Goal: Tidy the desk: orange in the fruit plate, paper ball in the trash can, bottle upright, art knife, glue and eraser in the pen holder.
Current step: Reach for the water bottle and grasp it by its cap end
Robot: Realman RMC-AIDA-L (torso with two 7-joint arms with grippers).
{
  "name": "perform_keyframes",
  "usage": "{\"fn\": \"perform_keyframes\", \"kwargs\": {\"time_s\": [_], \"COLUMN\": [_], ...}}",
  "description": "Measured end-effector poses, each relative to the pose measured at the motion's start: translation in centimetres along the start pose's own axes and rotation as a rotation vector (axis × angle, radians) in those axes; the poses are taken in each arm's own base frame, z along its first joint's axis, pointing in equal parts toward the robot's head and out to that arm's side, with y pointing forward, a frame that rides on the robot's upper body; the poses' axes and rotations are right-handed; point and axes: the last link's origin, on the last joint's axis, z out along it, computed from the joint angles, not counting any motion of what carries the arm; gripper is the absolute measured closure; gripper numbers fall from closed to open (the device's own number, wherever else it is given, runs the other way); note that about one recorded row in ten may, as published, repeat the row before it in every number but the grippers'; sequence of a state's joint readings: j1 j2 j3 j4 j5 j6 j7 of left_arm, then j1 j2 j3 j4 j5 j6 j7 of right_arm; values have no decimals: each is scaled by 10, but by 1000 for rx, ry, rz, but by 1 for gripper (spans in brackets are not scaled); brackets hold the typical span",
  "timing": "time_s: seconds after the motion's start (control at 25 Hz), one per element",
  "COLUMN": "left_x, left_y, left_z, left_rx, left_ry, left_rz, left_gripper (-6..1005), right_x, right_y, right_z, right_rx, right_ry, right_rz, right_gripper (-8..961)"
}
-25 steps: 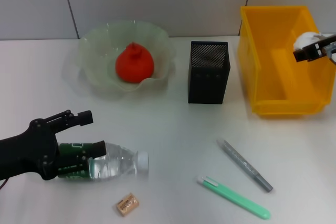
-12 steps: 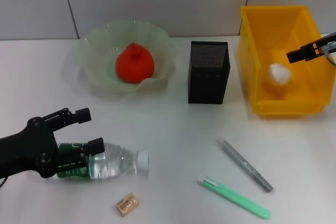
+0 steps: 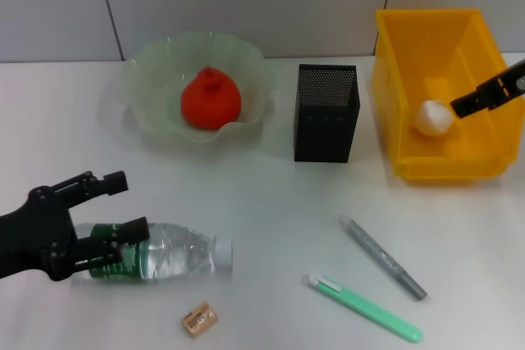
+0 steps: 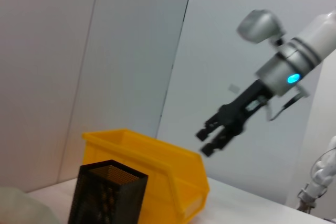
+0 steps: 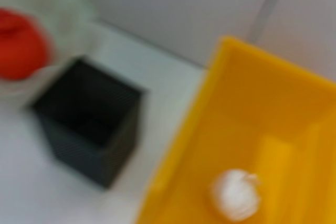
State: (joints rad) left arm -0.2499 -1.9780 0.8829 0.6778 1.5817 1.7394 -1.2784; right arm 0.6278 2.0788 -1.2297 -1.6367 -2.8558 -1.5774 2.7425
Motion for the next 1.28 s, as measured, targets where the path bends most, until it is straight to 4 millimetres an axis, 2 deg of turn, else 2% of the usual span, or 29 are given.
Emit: {"fn": "perform_keyframes", "kwargs": {"time_s": [0.08,0.16,0.24,0.48,0.68,0.96,1.28], "left_x": [-1,-1,0,0,0,21,59], "left_y": [0,1,1,-1,-5,-12,5], "left_z": [-4,-6,-10,-15,-22,-34,-14], "left_rx": [9,9,8,9,6,48,118], "left_ry": [2,7,10,-18,-95,-257,-559], "left_rz": [11,21,25,9,-43,-87,-67], "left_gripper": [172,172,173,173,174,175,176], "right_x": [3,13,17,52,85,124,140], "right_y": [7,13,14,4,5,10,0], "right_z": [-10,-22,-25,-28,-15,14,23], "right_rx": [-86,-273,-331,-566,-660,-724,-709], "right_ry": [-4,-22,-38,-231,-364,-459,-562], "right_rz": [-26,-63,-75,-145,-207,-259,-209], "right_gripper": [118,118,118,119,119,118,118]}}
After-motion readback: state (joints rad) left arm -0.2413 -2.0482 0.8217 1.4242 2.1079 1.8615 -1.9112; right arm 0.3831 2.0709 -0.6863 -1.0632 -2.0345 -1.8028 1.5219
